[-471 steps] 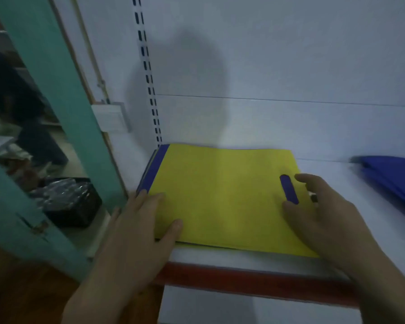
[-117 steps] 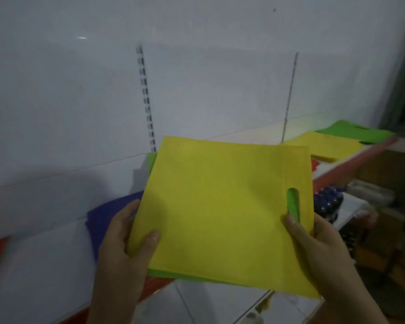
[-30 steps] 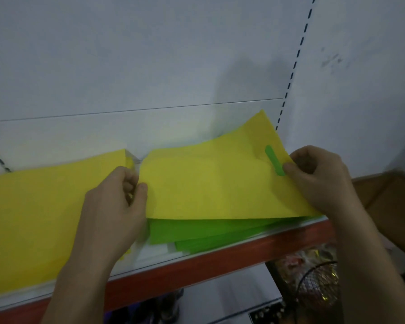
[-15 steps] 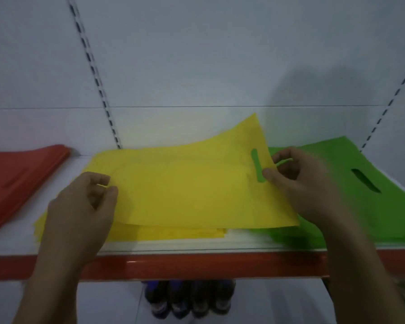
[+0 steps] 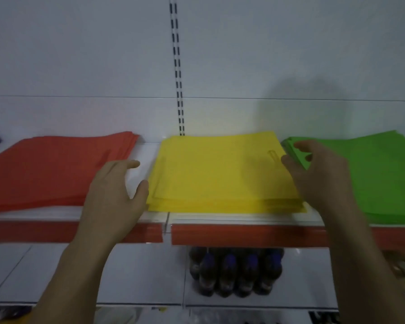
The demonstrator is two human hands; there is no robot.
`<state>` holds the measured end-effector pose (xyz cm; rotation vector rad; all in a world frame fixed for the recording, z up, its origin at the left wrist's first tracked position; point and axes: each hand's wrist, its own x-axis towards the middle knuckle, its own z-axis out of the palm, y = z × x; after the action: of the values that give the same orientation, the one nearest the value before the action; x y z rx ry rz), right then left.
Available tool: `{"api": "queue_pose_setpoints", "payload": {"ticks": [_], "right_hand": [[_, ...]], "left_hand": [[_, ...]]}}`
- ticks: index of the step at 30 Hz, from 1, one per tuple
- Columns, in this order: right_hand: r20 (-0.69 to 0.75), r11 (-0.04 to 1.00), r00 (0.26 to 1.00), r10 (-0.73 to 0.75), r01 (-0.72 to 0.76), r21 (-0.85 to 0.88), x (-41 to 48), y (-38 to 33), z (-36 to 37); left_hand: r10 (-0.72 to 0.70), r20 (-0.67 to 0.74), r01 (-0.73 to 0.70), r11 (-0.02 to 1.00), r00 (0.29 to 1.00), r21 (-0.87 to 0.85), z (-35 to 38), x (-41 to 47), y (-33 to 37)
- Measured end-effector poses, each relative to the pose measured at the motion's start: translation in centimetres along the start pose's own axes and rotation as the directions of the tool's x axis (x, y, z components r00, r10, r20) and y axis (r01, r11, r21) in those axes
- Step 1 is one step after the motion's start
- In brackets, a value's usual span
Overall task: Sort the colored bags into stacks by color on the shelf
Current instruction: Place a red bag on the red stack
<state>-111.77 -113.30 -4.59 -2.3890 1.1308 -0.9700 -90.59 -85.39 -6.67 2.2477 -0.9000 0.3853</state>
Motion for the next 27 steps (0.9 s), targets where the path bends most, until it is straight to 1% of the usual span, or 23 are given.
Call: {"api": "queue_pose_setpoints", "payload": {"ticks": [2, 5, 7, 9, 12, 15, 18, 20, 22, 24, 27], "right_hand": [[0.006, 0.996, 0.996, -0.085, 0.085, 0.015, -1.4, -2.9, 0.4], [0.105, 0.972, 0.967, -0.230, 0.224, 0.065, -4.1, -8.7, 3.5], [0.184, 0.945, 0.929, -0.322, 0.303, 0.125, -5.9, -13.1, 6.3], [0.233, 0.895, 0.869, -0.436, 0.394, 0.207, -7.6, -18.0, 9.1], [0.311, 0.792, 0.733, -0.605, 0.513, 0.330, -10.9, -25.9, 12.9], [0.361, 0.649, 0.540, -0.760, 0.607, 0.458, -15.0, -32.9, 16.3], [0.393, 0.515, 0.337, -0.856, 0.628, 0.583, -19.4, -39.2, 19.4], [0.383, 0.440, 0.233, -0.894, 0.618, 0.652, -22.1, -43.2, 21.1], [0.362, 0.380, 0.156, -0.919, 0.601, 0.704, -24.8, -47.1, 22.5], [0.357, 0.343, 0.094, -0.929, 0.579, 0.740, -27.2, -50.6, 24.0], [0.346, 0.298, 0.022, -0.938, 0.559, 0.773, -29.9, -55.5, 27.0]], "left_hand": [[0.037, -0.009, -0.037, 0.999, 0.999, 0.028, -1.5, -0.3, -1.6], [0.026, -0.034, -0.024, 0.998, 0.999, 0.061, -5.1, -2.0, -5.2], [-0.029, -0.058, 0.034, 0.996, 0.998, 0.086, -8.1, -3.9, -8.1], [-0.081, -0.101, 0.094, 0.987, 0.992, 0.127, -11.4, -6.0, -11.0], [-0.195, -0.188, 0.234, 0.949, 0.963, 0.212, -16.6, -9.6, -15.1], [-0.352, -0.291, 0.425, 0.870, 0.890, 0.249, -21.1, -13.8, -18.7], [-0.454, -0.368, 0.562, 0.779, 0.811, 0.277, -25.2, -18.6, -21.9], [-0.504, -0.421, 0.640, 0.709, 0.754, 0.296, -27.8, -21.5, -23.7], [-0.549, -0.471, 0.712, 0.631, 0.691, 0.308, -30.2, -23.7, -25.5], [-0.577, -0.505, 0.760, 0.571, 0.641, 0.312, -32.2, -25.4, -27.5], [-0.602, -0.537, 0.802, 0.509, 0.591, 0.312, -34.4, -26.2, -31.3]]}}
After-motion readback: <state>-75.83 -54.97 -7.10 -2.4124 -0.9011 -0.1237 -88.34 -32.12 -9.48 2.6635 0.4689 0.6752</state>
